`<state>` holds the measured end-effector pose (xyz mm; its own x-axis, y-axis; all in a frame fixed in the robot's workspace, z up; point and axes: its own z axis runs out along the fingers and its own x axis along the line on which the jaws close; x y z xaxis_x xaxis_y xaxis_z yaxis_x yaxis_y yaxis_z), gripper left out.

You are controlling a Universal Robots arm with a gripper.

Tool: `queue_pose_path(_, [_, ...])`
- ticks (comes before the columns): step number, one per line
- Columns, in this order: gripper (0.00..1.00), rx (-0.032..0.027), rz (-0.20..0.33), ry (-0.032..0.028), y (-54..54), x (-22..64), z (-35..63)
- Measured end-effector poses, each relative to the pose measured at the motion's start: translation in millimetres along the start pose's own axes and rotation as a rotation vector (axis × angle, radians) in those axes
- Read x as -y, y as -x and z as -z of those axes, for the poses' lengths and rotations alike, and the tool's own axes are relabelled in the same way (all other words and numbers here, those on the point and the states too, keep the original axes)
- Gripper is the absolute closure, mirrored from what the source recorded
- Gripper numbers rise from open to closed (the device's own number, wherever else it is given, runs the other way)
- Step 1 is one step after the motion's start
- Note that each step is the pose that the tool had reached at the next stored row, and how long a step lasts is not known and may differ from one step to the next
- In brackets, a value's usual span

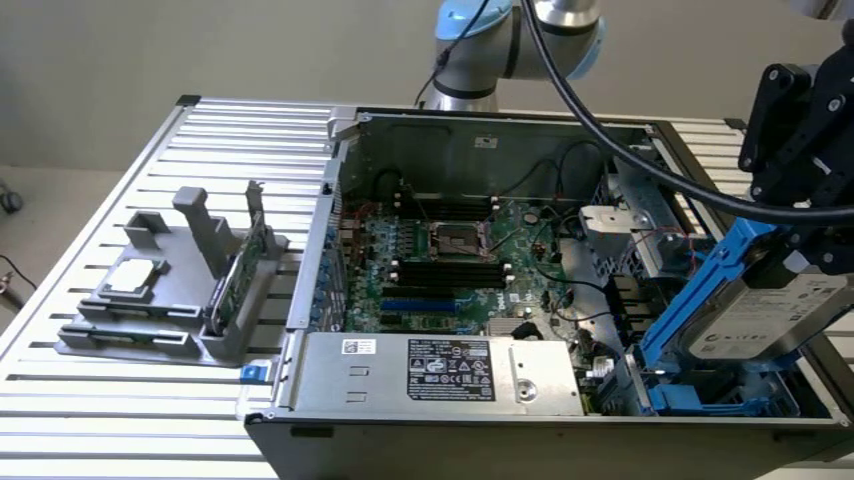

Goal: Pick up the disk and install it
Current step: 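Pick up the disk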

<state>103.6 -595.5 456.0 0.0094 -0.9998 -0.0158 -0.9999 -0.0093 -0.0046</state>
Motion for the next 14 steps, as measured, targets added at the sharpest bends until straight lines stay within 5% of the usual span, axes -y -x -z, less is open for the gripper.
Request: queue_pose_path(14, [0.67,0.0127,0.001,-0.0001,-2.7,1.7,-8.2])
